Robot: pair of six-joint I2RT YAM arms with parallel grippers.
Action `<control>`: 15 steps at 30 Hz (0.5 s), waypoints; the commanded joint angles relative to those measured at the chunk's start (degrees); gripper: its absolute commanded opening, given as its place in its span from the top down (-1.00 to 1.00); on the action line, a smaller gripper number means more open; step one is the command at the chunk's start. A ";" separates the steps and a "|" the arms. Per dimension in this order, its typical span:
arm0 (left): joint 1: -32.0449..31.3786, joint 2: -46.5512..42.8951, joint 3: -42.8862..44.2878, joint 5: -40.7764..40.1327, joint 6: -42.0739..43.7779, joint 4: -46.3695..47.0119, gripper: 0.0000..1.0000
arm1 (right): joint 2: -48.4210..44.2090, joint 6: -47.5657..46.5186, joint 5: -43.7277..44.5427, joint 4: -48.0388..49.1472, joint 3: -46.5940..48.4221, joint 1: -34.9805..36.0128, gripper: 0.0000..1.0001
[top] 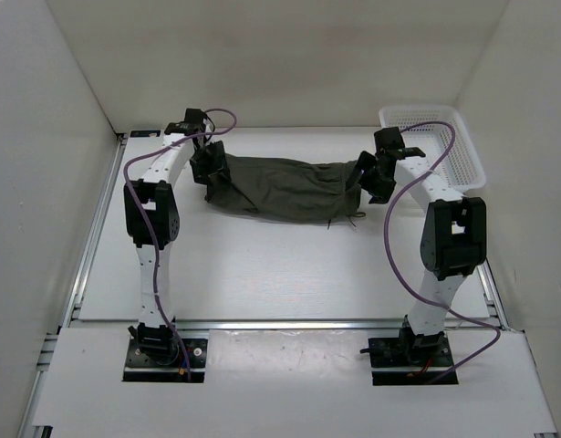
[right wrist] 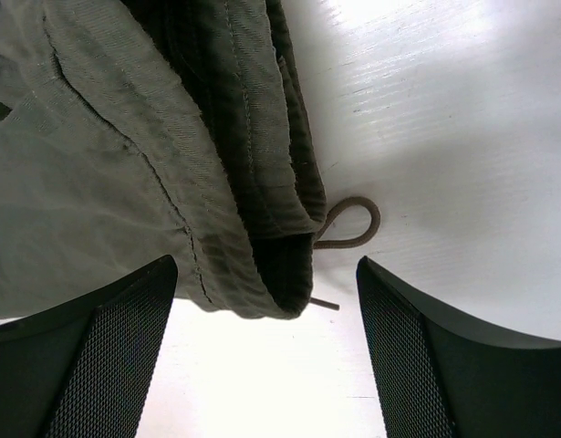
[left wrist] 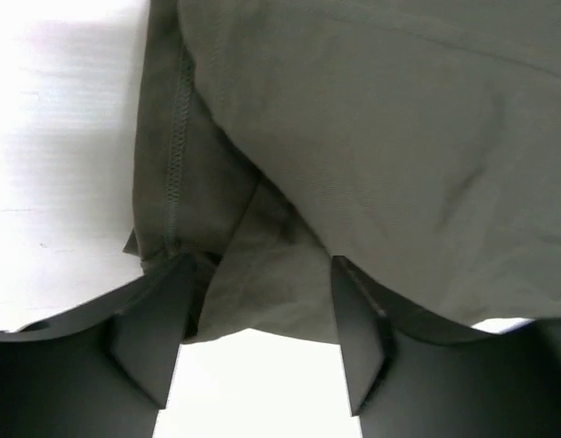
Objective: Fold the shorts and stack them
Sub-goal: Fold the shorts
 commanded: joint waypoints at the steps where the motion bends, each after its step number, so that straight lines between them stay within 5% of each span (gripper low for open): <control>1: 0.41 0.10 -1.24 1.32 1.92 -0.21 -0.40 | -2.87 -1.01 0.05 0.39 0.13 -0.16 -0.67; 5: 0.41 0.71 -2.90 0.79 1.92 -0.21 -0.21 | -2.87 -1.01 -0.48 0.39 0.66 -0.16 -0.67; 8: 0.41 0.71 -3.44 0.79 1.92 -0.21 0.43 | -2.87 -1.01 -0.48 0.39 0.66 -0.16 -0.67; 11: 0.41 -0.95 -4.05 0.26 1.92 -0.21 0.79 | -2.87 -1.01 -0.48 0.39 0.66 -0.16 -0.67; 15: 0.41 -3.85 -6.42 -0.35 2.45 -0.21 0.79 | -2.87 -1.01 -0.48 -0.14 0.66 -0.16 -0.67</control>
